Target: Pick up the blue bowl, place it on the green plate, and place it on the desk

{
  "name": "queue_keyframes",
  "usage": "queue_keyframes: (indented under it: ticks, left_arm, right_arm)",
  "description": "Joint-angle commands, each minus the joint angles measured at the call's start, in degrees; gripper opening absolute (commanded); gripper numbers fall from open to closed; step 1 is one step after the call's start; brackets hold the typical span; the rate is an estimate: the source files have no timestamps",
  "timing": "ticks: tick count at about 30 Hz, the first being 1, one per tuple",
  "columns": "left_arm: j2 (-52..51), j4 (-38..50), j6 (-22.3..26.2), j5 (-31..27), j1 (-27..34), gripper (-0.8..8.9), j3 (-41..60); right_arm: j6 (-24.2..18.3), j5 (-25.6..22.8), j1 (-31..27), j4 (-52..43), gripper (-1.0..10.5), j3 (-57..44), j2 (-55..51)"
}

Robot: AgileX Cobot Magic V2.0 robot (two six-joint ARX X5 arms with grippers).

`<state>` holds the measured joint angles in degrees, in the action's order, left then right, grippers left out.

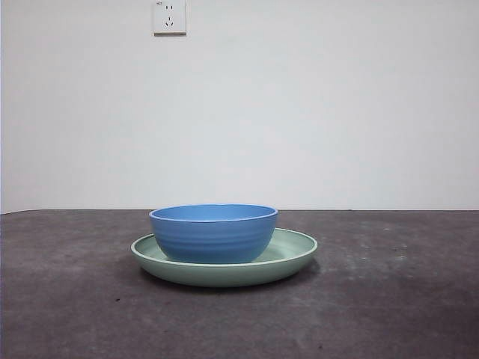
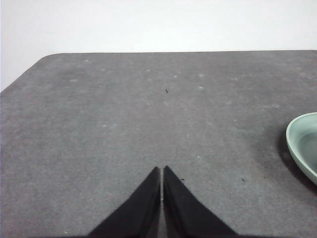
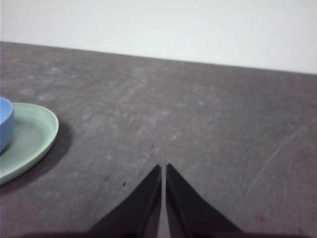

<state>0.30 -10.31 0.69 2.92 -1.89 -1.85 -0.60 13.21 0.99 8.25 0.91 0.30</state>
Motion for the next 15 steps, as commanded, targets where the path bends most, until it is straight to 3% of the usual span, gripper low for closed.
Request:
queue_keyframes:
  ticks: [1,15]
  left_arm:
    - [-0.11,-0.42,-0.22,-0.09,0.04,0.08,1.16]
    - [-0.11,-0.42,-0.22,-0.09,0.04,0.08,1.16]
  right_arm:
    - [1.03,-0.28,-0.02,1.44,0.1,-0.31,-0.09]
    - [2.80,-0.15,0.00,0.77,0.1,-0.26,-0.09]
